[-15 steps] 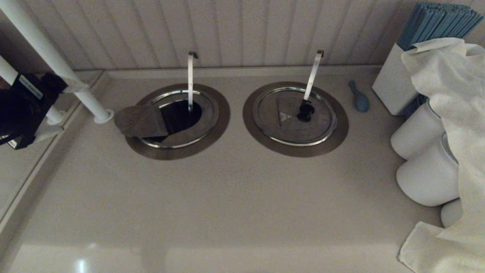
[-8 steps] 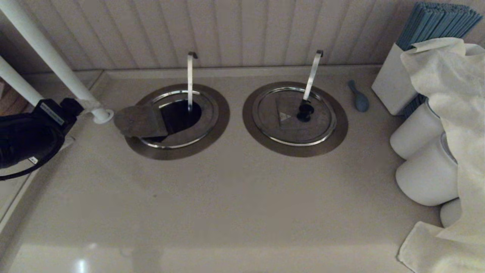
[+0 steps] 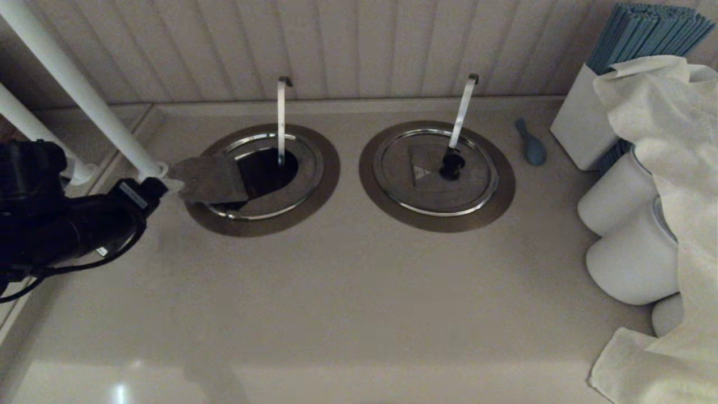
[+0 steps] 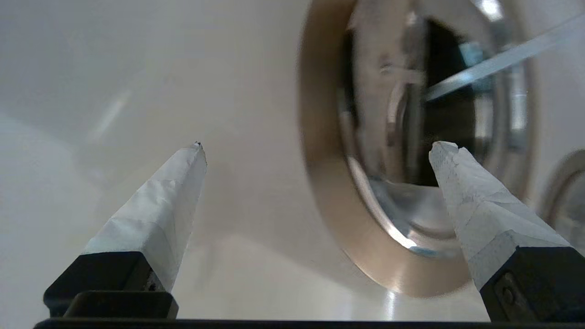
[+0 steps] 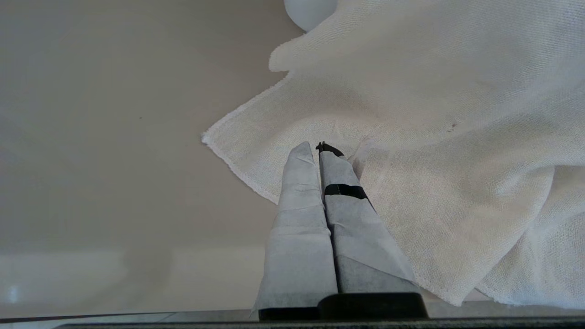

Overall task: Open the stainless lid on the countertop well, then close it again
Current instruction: Close the lid

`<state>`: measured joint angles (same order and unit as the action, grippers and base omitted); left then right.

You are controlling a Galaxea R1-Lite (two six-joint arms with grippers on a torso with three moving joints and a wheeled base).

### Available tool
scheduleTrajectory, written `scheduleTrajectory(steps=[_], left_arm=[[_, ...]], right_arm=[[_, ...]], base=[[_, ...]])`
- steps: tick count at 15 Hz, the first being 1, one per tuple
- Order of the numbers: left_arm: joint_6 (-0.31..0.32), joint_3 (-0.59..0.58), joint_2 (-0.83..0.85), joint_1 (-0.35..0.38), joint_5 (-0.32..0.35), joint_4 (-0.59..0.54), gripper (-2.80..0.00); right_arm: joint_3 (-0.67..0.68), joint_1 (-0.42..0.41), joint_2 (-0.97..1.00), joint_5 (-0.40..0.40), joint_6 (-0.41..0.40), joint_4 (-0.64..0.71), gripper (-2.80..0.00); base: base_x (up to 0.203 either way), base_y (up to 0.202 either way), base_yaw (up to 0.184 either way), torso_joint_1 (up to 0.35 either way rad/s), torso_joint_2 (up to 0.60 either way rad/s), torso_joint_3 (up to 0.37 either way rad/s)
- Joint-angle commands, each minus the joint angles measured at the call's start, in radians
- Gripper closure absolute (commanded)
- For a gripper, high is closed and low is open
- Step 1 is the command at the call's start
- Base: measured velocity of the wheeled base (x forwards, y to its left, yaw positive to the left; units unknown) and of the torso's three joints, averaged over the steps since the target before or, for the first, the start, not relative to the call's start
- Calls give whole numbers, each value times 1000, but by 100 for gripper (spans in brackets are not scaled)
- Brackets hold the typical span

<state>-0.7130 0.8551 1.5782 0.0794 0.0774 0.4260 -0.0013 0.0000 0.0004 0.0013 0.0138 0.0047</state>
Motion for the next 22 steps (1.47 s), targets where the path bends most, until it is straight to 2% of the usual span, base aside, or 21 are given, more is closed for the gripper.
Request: scheduleTrajectory(steps=[1,3,4,9,12,22], left_arm=[[-6,8,88,0,2,37,-280],[-10,14,125,0,2,133,-280],[-11,32,131,-1,2,142,-280],[-15,99,153,-2,6,145,-280],[-40,153,174,-3,8,139,-280],[-40,265,227,-13,5,122,-280]], right_arm=[[0,0,0,0,0,0,0],[1,0,1,0,0,0,0],[1,0,0,0,0,0,0],[0,0,1,0,0,0,0],[1,0,0,0,0,0,0],[0,0,1,0,0,0,0]], base=[[0,0,0,0,0,0],[0,0,0,0,0,0],[0,0,0,0,0,0],[0,0,0,0,0,0],[0,0,0,0,0,0],[0,0,0,0,0,0]])
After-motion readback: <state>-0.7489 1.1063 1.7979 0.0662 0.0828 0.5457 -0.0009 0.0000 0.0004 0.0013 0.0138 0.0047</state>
